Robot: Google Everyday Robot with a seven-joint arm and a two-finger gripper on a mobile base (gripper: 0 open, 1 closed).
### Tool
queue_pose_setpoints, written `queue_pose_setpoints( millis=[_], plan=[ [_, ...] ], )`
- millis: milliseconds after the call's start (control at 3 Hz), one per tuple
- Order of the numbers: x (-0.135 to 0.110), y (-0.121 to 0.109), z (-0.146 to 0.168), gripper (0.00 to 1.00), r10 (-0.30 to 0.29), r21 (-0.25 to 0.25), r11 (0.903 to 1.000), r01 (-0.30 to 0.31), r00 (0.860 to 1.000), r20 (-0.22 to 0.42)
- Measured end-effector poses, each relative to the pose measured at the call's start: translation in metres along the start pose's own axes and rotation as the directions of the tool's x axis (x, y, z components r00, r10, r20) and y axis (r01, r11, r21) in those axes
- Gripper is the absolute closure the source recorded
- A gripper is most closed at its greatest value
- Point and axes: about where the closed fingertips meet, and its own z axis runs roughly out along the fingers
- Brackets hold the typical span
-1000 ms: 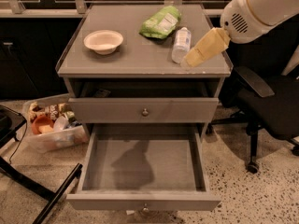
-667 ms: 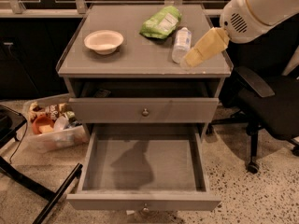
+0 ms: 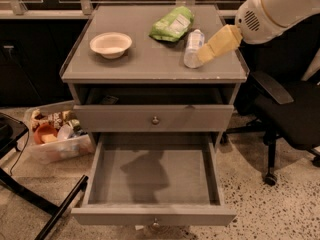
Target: Place blue plastic bottle into middle drawer
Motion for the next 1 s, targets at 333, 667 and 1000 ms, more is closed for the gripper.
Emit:
queue_pose_setpoints(
  millis=[333, 667, 1000],
  plan=[
    [-0.003, -0.027, 0.024, 0.00, 0.193, 0.002, 0.9811, -0.193, 0.981, 0.029],
    [-0.008, -0.051, 0.048, 0.00, 0.375, -0.003, 0.9268, -0.375, 0.924, 0.071],
    [-0.012, -0.072, 0.068, 0.00, 0.508, 0.013, 0.8589, -0.512, 0.855, 0.110]
  ],
)
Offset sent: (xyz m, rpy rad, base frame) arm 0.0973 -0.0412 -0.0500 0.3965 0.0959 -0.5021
